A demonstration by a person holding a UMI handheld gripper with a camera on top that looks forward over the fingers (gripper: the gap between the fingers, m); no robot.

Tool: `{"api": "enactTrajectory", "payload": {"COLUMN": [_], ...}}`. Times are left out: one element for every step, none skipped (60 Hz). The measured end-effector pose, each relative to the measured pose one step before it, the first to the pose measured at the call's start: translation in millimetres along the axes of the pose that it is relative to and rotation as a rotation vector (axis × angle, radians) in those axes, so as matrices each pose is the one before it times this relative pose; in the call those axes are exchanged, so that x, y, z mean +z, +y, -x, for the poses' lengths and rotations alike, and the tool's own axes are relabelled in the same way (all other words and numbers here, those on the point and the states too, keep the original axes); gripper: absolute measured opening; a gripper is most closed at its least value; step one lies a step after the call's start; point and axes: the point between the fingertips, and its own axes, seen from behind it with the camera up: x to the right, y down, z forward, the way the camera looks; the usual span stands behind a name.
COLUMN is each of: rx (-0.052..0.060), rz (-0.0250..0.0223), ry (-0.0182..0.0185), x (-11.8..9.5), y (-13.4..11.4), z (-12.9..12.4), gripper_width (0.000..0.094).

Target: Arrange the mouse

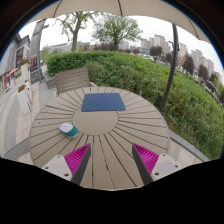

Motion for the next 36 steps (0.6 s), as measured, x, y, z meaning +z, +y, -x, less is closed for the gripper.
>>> {"api": "enactTrajectory", "payload": {"rx": [-0.0007,0.0012,0.0017,0.0004,-0.0016,-0.0049,-0.0036,-0.0046,-0.0043,-0.0029,-0.0021,-0.0022,-0.0026,-0.0034,-0.0038,-0.0035,-0.0027,-0.0022,-0.0019,-0.0025,-0.0027,-0.0028,-0.0026,-0.0028,-0.0030,-0.0023,-0.0018,-0.0008,-0.0008,-0.0001,0.0002,0.0002,-0.0005,-0.0004,0.0000,-0.0003], "rz": [-0.00034,-0.00041,-0.00218,-0.00234,-0.00227,-0.00036,-0.00024,-0.00010,-0.00113,-0.00234,-0.00158,-0.00154,-0.00196,-0.00127,-0.00023,0.00039,0.00081,-0.00005,-0.00018,-0.00008,0.00080,-0.00036,-0.00061,-0.00077,-0.00094,-0.00096,-0.00074,0.00000,0.00030,0.00000,0.00031,0.00071,-0.00044,-0.00104,-0.00141,-0.00245], "ry": [-0.00440,-0.00898,-0.00616,-0.00700,-0.00712,-0.00509,-0.00657,-0.00626,-0.00654,-0.00630,-0.00704,-0.00710,-0.00522,-0.00619,-0.00781,-0.00627,-0.00682,-0.00616,-0.00717,-0.00650,-0.00670,-0.00315,-0.00414,-0.00425,-0.00416,-0.00403,-0.00317,-0.00363,-0.00218,-0.00096,-0.00325,-0.00428,-0.00056,-0.00027,-0.00014,0.00408], "x": [-0.41,-1.14,-0.54,-0.20,0.02,-1.79,1.14,1.01,1.23,2.79,1.16,1.06,0.63,0.94,1.29,0.91,1.07,0.79,1.16,0.98,1.33,1.45,1.36,1.56,1.76,1.84,1.56,1.68,1.87,1.85,1.80,1.91,2.13,2.27,2.19,1.93], "y": [0.00,-1.22,0.21,0.74,0.83,-0.60,1.87,1.09,1.67,1.57,1.17,0.55,1.66,0.75,-0.25,0.71,1.13,1.79,0.61,0.42,-0.43,1.24,0.08,0.09,0.28,0.41,0.33,-0.50,0.51,1.88,0.81,-0.53,1.32,0.36,-0.73,0.93], "z": [1.57,-4.59,3.01,4.60,4.72,2.15,6.11,6.39,7.12,9.37,7.08,6.57,9.88,6.06,2.73,6.11,6.24,9.52,5.88,5.38,1.72,7.78,4.41,4.37,4.12,4.08,3.54,0.23,2.92,6.54,3.69,-0.31,5.90,2.00,-1.85,4.19], "gripper_width": [0.0853,0.0854,0.0853,0.0856,0.0856,0.0853,0.0853,0.0854,0.0855,0.0855,0.0855,0.0853,0.0851,0.0851,0.0849,0.0847,0.0848,0.0847,0.0849,0.0848,0.0848,0.0849,0.0849,0.0849,0.0849,0.0849,0.0848,0.0849,0.0849,0.0849,0.0849,0.0847,0.0848,0.0847,0.0847,0.0849]}}
